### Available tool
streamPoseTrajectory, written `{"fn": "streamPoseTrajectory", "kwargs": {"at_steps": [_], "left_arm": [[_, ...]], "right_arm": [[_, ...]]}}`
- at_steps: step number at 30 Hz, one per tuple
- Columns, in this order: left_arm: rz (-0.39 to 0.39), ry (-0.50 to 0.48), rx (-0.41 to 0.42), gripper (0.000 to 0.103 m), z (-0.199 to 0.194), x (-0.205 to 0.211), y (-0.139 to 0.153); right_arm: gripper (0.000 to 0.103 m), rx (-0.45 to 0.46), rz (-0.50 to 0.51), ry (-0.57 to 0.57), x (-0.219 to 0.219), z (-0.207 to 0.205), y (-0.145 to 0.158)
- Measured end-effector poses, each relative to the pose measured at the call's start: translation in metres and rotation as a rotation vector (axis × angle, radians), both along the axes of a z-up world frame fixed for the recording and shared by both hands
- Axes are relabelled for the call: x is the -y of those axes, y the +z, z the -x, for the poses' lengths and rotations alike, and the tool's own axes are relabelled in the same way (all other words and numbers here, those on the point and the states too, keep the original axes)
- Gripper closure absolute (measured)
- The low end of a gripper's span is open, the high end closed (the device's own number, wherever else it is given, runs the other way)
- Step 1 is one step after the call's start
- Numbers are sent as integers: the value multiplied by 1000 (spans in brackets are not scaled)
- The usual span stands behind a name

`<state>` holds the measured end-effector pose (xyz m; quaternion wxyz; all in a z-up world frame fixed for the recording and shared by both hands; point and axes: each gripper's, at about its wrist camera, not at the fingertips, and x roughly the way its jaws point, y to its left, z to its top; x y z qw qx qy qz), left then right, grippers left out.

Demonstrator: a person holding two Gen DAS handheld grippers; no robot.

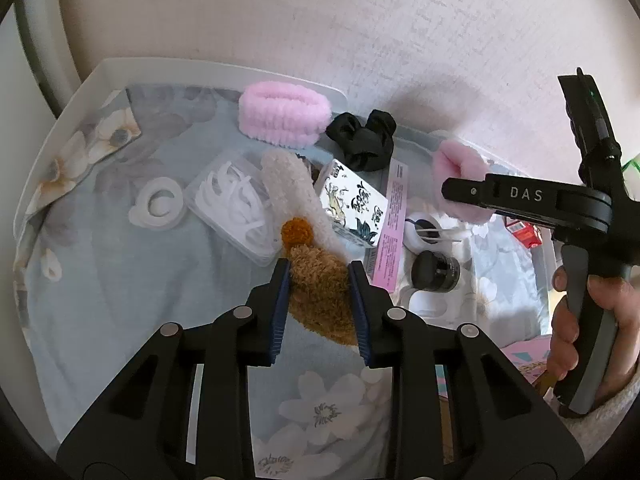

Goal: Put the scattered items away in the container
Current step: 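Lift and carry the bear and pink band toward the cardboard box with both grippers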

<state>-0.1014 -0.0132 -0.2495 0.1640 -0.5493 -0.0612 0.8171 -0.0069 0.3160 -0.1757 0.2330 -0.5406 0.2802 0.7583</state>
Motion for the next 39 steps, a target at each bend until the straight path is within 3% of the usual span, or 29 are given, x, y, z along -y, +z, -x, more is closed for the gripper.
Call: {"fn": "streamPoseTrajectory", "kwargs": {"at_steps": [7,12,15,16,18,20,22,26,33,35,39], "left_arm": [[-3,-11,-26,79,-4,3,18],[5,-57,-106,80,-14,-1,57],[-1,-86,-149,81,-22,-3,87],[-5,-98,-162,81,-26,-4,99],[-18,-124,-187,81,-34,-7,120],[-29,-159,-205,81,-44,-12,141],[-49,-199,-217,81,-56,-19,159],[-71,-319,-257,81,-85,-43,188],[-103,-563,-222,85,-133,-93,187],[-98,-625,-192,93,-142,-106,174],[-44,-700,-119,93,-155,-129,131]], "right_arm": [[62,-15,-4,-1,-23,-40,27],[62,-58,-4,-6,-36,-69,59],[62,-96,-6,-9,-45,-94,96],[62,-113,-9,-10,-26,-93,121],[62,-135,-19,-15,-12,-101,132],[62,-163,-33,-25,18,-93,135],[62,-189,-48,-47,75,-39,111],[62,-238,-49,-91,95,-94,132],[62,-224,-44,-185,124,-154,121],[62,-194,-28,-218,132,-174,115],[62,-149,14,-273,145,-197,85]]}}
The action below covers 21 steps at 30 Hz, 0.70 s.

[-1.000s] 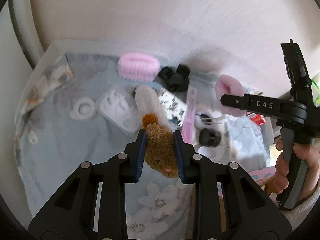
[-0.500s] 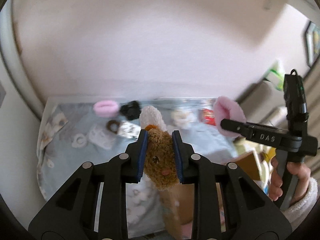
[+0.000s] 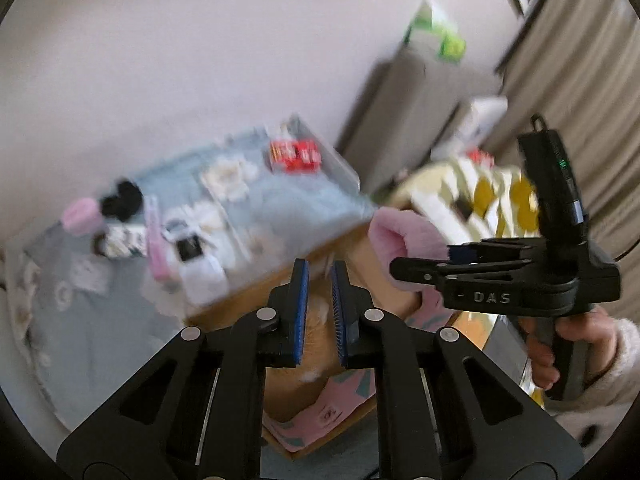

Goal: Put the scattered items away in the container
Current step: 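Lift and carry the bear and pink band toward the cardboard box with both grippers, then open the left gripper over the box while the right releases the pink band inside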

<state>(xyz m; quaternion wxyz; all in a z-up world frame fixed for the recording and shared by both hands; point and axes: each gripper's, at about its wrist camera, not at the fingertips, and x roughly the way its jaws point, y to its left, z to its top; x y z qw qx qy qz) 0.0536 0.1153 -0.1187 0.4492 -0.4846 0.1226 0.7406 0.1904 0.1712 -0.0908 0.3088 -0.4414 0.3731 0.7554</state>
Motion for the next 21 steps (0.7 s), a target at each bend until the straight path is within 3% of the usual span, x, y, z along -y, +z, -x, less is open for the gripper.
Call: {"fn": "streamPoseTrajectory", "kwargs": {"at_steps": [6,13,15,17,18,21], "left_arm": [[104,-17,64,94,-9,-7,-48],[127,-7,70,94,-6,-2,-58],[153,-2,63,76,-7,-4,-58],[178,32,42,12,-6,-5,-57],[171,46,30,8,-6,-4,-54],[139,62,14,7,-5,0,-45]], "right_arm": [[62,75,113,-64,5,-20,-63],[62,109,148,-76,12,-28,-76],[61,116,142,-66,13,-26,-75],[58,116,138,-47,13,-22,-75],[56,111,135,-41,14,-20,-74],[45,115,120,-18,16,-16,-70]]}}
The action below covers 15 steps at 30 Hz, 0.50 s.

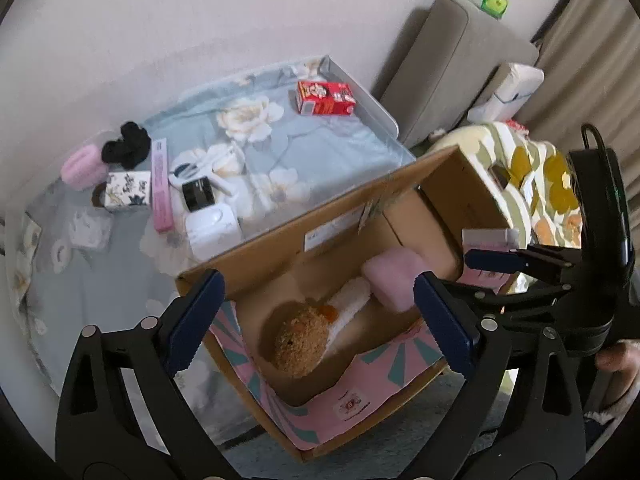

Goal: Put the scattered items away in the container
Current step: 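Open the left gripper over the box while the right releases the pink band inside, then move both open grippers back over the floral tray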

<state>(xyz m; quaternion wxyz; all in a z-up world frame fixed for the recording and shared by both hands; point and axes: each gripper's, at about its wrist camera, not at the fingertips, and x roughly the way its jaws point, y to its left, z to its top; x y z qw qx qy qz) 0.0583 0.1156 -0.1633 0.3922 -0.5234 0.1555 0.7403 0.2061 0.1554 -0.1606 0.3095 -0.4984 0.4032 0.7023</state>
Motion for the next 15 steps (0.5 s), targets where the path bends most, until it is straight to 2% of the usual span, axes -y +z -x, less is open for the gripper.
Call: {"fn": "streamPoseTrajectory", "kwargs": {"at_steps": [1,3,10,15], "left_arm": [[18,10,-19,7,0,0,1],[38,16,-33,7,2,-2,2],[47,135,-38,7,24,19,11],[17,220,-43,7,39,41,19]], "right_arm": [[39,3,-18,4,1,1,3],[34,-1,-41,-1,2,-1,6],[33,-61,-105,-55,-2,-15,25],[33,-72,-143,-79,-7,-24,36]]}}
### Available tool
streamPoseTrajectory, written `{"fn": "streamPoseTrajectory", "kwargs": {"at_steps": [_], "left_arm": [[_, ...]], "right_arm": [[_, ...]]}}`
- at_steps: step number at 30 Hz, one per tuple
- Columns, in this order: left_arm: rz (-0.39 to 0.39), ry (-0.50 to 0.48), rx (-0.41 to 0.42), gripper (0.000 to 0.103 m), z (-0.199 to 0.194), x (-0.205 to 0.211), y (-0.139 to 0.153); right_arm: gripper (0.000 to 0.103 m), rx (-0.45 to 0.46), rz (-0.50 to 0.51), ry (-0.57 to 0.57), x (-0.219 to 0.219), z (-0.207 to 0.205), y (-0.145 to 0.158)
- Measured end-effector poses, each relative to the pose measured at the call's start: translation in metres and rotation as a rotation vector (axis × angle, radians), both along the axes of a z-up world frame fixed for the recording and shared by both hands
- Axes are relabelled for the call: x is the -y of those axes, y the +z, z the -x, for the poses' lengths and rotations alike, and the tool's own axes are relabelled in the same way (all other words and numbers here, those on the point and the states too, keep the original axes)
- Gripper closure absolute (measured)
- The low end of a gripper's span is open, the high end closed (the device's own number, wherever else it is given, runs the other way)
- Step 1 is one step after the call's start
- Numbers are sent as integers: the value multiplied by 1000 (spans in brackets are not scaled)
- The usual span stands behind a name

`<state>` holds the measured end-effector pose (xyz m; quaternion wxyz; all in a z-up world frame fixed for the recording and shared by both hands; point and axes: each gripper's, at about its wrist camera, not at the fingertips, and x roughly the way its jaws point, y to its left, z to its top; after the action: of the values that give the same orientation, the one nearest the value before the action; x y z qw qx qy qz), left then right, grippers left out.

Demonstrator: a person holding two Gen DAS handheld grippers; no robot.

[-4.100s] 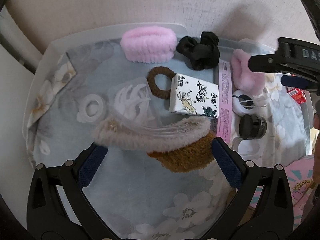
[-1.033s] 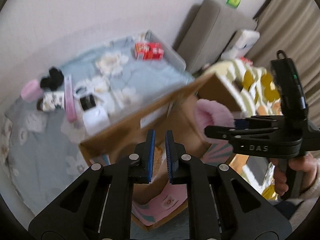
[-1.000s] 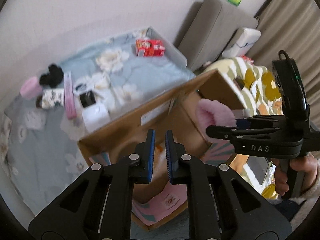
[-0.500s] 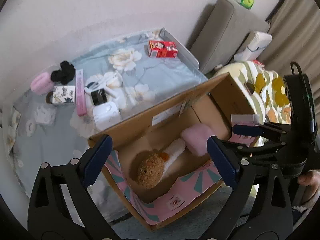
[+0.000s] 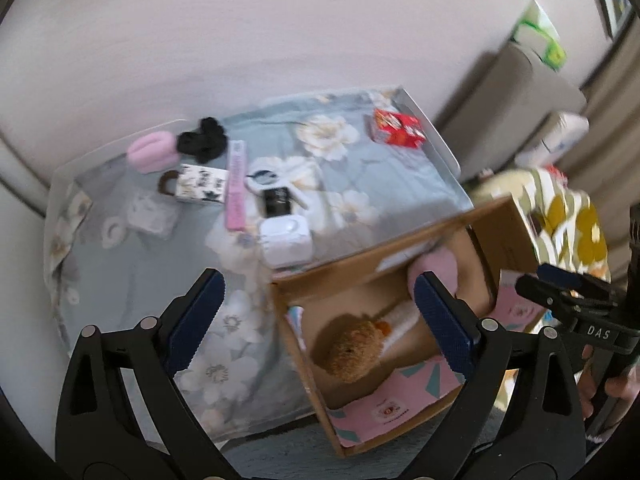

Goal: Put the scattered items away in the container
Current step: 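Move both open grippers back over the floral tray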

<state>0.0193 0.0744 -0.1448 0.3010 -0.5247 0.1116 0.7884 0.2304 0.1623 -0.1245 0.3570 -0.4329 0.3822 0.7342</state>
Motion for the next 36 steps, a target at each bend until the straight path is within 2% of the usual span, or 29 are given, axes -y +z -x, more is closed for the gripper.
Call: {"fn": "streamPoseTrajectory", "kwargs": {"at_steps": [9,15,19,22,28,36], "left_arm": [[0,153,-38,7,22,48,10],[16,274,-68,7,30,88,13],[47,344,-94,7,34,111,13],[75,385,-73,7,41,126,9],[52,418,-2,7,52,138,-2],[54,413,14,7,84,134,-12]], "right_arm": [[33,-6,-37,39,-4,8,9],[33,-25,-25,90,-12,23,8],[33,-36,-5,130,-16,39,4],[33,-38,0,164,-19,52,1],[33,-41,20,211,-29,77,-3],[33,-25,25,297,-44,124,3]]}}
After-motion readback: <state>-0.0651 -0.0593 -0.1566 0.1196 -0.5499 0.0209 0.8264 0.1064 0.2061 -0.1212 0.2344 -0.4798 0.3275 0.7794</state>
